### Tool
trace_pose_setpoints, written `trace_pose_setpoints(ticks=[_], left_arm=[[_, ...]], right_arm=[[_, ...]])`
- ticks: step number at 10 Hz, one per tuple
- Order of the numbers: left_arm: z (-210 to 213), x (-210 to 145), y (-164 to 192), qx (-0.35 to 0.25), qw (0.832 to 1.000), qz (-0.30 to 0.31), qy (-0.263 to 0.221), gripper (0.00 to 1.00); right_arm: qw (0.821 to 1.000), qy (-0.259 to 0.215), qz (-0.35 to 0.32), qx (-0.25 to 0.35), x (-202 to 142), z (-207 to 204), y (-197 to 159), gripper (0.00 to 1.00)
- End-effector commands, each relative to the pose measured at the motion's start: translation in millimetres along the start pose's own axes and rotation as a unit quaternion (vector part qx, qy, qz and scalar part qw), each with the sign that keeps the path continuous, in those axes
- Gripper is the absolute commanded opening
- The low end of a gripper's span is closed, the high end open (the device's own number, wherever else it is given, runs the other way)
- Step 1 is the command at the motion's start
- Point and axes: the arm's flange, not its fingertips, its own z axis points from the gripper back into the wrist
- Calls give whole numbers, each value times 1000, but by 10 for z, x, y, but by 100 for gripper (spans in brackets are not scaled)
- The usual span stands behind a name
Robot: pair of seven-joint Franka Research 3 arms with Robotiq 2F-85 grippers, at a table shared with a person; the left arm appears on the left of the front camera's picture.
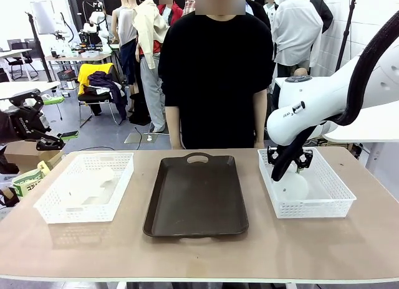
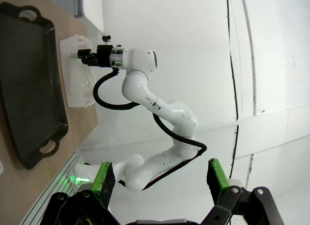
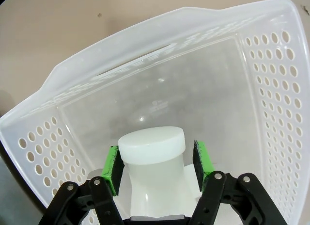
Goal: Prepare the laboratory tools.
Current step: Pick up the Big flask that the person points to.
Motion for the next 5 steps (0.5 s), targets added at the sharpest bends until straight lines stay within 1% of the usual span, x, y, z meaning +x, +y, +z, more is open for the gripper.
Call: trace_pose_setpoints(ticks=[1, 2, 5], left_arm=[[15, -15, -17, -6, 1000, -3, 2, 100], [15, -15, -17, -6, 1000, -3, 2, 100], [15, -15, -17, -6, 1000, -3, 2, 100]], right_arm=[[1000, 10, 6, 8, 63, -15, 38, 73], [1000, 5, 12, 2, 53, -11, 39, 64], [1000, 16, 10, -4, 63, -7, 45, 17]])
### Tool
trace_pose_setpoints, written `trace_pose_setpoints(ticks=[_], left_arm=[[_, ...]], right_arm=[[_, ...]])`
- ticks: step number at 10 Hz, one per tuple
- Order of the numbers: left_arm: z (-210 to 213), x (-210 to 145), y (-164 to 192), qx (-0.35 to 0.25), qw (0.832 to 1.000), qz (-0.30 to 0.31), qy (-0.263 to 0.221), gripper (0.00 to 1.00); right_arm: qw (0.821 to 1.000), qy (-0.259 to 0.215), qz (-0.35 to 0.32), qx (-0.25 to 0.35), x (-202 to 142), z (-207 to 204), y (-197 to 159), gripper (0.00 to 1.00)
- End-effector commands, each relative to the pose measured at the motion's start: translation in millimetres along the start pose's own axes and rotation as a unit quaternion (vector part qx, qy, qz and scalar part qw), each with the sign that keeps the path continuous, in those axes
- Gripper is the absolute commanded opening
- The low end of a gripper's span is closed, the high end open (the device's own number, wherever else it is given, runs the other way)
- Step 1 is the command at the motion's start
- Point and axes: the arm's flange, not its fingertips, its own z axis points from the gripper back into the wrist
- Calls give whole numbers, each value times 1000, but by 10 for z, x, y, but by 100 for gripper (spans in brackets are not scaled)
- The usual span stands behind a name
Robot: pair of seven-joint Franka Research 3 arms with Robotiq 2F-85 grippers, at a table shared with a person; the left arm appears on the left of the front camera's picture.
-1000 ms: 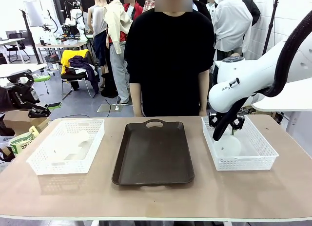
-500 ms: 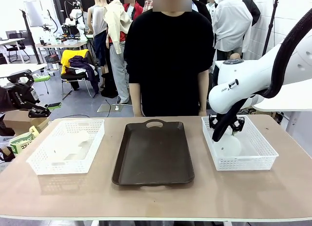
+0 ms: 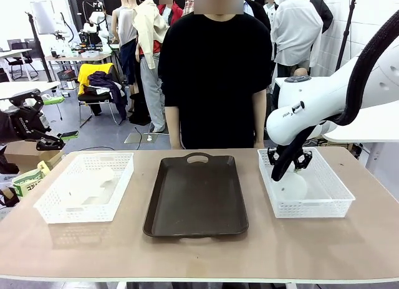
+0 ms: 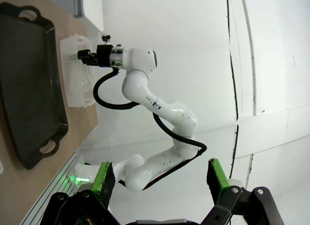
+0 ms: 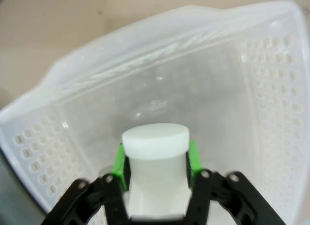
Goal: Prepare the laboratory tools.
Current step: Pick up the Big flask that the person points to.
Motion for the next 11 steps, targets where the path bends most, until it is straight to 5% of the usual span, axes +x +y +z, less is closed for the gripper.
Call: trace_pose_setpoints(ticks=[1, 11], left_arm=[[15, -15, -17, -6, 1000, -3, 2, 100], [15, -15, -17, -6, 1000, -3, 2, 100]], right_arm=[[1000, 15, 3, -4, 57, -9, 36, 0], [1000, 14, 0, -12, -1, 6, -12, 0]])
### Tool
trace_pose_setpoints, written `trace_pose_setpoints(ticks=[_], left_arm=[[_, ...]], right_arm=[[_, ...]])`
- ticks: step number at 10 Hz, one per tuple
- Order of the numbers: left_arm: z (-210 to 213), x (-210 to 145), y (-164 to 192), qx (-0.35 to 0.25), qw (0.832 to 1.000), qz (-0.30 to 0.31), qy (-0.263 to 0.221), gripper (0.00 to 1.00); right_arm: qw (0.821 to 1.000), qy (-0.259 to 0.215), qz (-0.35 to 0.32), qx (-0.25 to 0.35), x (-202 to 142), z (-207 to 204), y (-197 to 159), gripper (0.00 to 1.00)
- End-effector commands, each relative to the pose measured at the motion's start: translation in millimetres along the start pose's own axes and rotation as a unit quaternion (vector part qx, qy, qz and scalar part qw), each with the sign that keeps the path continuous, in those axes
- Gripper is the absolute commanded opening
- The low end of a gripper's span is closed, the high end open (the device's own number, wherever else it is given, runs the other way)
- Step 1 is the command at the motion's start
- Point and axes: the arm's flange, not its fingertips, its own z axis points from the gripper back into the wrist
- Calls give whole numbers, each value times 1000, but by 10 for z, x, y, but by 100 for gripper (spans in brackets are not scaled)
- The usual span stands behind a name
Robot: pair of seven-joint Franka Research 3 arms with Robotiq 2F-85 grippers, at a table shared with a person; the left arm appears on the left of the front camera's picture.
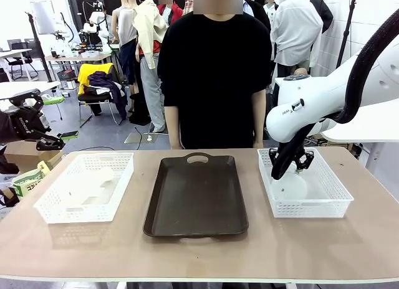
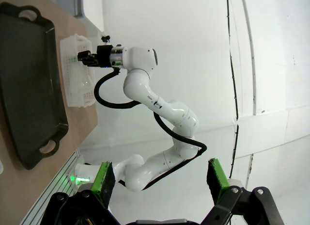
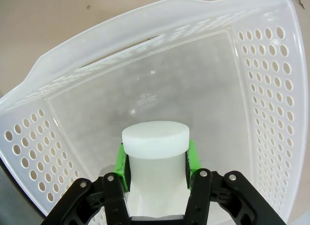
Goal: Prepare the laboratory tools.
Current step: While moving the picked Big flask to the Handle tray indicated by the person, stop as directed by the person.
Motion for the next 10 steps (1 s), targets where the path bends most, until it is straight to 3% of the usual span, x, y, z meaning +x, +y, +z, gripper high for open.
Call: trace_pose_setpoints(ticks=[1, 8, 10], left_arm=[[15, -15, -17, -6, 1000, -3, 2, 100], [15, -15, -17, -6, 1000, -3, 2, 100], [15, -15, -17, -6, 1000, -3, 2, 100]], right_arm=[[1000, -3, 1, 3, -2, -4, 9, 0], [1000, 0, 0, 0, 0, 0, 0, 0], [1000, -5, 6, -18, -11, 217, -54, 0]])
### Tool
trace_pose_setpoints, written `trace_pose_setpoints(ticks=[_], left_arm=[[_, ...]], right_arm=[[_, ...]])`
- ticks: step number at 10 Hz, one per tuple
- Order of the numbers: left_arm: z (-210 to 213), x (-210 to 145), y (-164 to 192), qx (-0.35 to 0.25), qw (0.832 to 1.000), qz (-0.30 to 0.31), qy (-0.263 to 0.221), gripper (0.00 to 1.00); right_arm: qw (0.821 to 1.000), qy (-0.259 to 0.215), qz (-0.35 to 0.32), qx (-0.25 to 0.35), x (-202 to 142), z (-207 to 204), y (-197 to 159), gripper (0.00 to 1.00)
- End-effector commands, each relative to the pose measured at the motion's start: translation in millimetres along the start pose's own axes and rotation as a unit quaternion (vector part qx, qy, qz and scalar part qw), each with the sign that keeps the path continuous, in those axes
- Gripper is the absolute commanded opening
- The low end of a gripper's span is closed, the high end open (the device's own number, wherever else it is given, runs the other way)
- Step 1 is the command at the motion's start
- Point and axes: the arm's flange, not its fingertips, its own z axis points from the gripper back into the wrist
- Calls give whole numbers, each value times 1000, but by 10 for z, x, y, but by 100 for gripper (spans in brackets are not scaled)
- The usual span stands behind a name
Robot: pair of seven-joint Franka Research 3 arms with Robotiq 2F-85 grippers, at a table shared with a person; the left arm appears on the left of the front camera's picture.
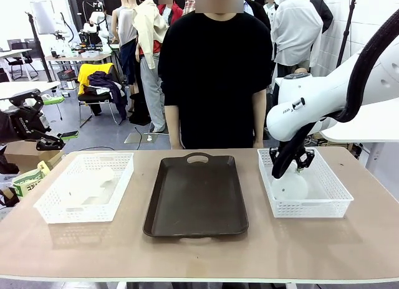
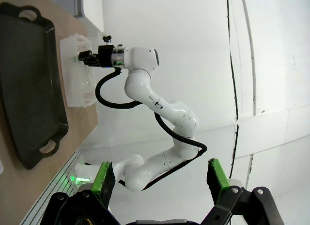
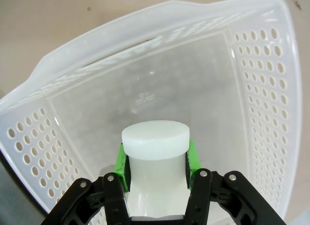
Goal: Prepare the laboratory tools.
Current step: While moving the picked Big flask to the Handle tray indicated by the person, stop as directed by the person.
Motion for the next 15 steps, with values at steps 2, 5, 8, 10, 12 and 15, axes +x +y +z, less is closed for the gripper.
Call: trace_pose_setpoints(ticks=[2, 5, 8, 10, 12, 15], left_arm=[[15, -15, -17, -6, 1000, -3, 2, 100], [15, -15, -17, -6, 1000, -3, 2, 100], [15, -15, -17, -6, 1000, -3, 2, 100], [15, -15, -17, -6, 1000, -3, 2, 100], [15, -15, -17, -6, 1000, -3, 2, 100], [15, -15, -17, -6, 1000, -3, 2, 100]], right_arm=[[1000, -7, -3, 5, -39, 348, -153, 0], [998, -24, -11, 53, -169, 780, -377, 0], [995, -65, -5, 80, -418, 1215, -555, 0], [990, -96, 12, 99, -640, 1440, -604, 0], [987, -118, 34, 103, -799, 1532, -544, 0], [986, -132, 47, 93, -884, 1556, -457, 0]])
